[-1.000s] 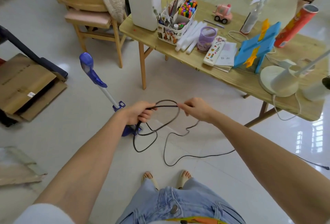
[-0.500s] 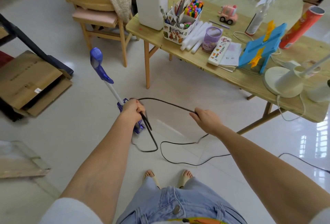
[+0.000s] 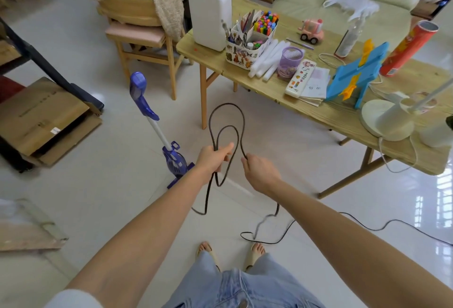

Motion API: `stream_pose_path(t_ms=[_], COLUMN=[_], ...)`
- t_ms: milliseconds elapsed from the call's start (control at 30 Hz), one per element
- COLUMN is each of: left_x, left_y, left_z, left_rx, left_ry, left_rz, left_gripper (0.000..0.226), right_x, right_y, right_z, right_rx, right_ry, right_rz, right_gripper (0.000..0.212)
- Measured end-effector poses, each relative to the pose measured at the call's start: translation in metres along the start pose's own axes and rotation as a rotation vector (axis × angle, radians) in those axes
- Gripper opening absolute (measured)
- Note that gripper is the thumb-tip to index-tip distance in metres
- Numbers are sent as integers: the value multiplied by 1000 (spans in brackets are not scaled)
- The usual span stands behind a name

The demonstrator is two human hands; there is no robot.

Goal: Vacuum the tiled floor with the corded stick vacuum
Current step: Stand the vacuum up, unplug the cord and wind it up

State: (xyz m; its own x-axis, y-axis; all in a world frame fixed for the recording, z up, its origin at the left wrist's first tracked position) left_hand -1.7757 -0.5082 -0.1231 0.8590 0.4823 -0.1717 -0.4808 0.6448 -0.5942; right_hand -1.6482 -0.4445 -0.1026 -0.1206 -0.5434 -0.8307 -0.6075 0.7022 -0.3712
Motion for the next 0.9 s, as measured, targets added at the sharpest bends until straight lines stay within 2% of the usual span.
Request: stream_pose_path(t_ms=[100, 267, 333, 400, 467, 533, 600, 667, 700, 733, 800, 900], left_x=[5, 10, 8, -1, -16, -33, -44, -47, -44, -39, -26, -19], left_y=[-5, 0, 6, 14, 19, 24, 27, 28, 26, 26, 30, 38], left_z=[6, 28, 30, 28, 24, 20, 16, 15, 17, 19, 19, 26], left_rx=[-33, 73, 59, -13, -84, -114, -122, -121, -127, -144, -183, -115], left_ry=[-21, -88, -132, -280, -418, -440, -328, -129, -37, 26, 59, 229], left_rz=[-84, -185, -138, -23, 109, 210, 273, 322, 337, 323, 242, 160], left_gripper=[42, 21, 21, 18, 17, 18, 17, 27, 33, 38, 43, 41], right_x=[-2, -10, -16, -16, -9, 0, -1, -11, -13, -11, -4, 1], right_y=[-7, -13, -14, -17, -25, -37, -47, -50, -47, -43, -33, -20], right_z=[-15, -15, -13, 0, 30, 65, 85, 84, 78, 69, 51, 21], right_rx=[-93, -113, -108, -83, -28, 56, 107, 111, 108, 99, 56, -110], right_ry=[9, 35, 116, 179, 209, 167, 46, -81, -170, -271, -428, -536], right_rz=[-57, -60, -36, -25, -26, -12, 65, 171, 161, 101, -59, -182], right_gripper=[30, 32, 33, 34, 35, 36, 34, 24, 17, 15, 25, 21])
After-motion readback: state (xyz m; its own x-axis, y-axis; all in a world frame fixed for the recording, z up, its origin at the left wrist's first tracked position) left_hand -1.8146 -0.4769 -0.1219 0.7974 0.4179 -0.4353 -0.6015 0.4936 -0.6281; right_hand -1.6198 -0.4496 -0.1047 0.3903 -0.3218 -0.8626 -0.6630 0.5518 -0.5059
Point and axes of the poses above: each hand's wrist, its own y-axis towards the middle knuckle, its own x-axis out of the palm, z = x × y, the point moved 9 cm from there along y, towards the middle knuckle
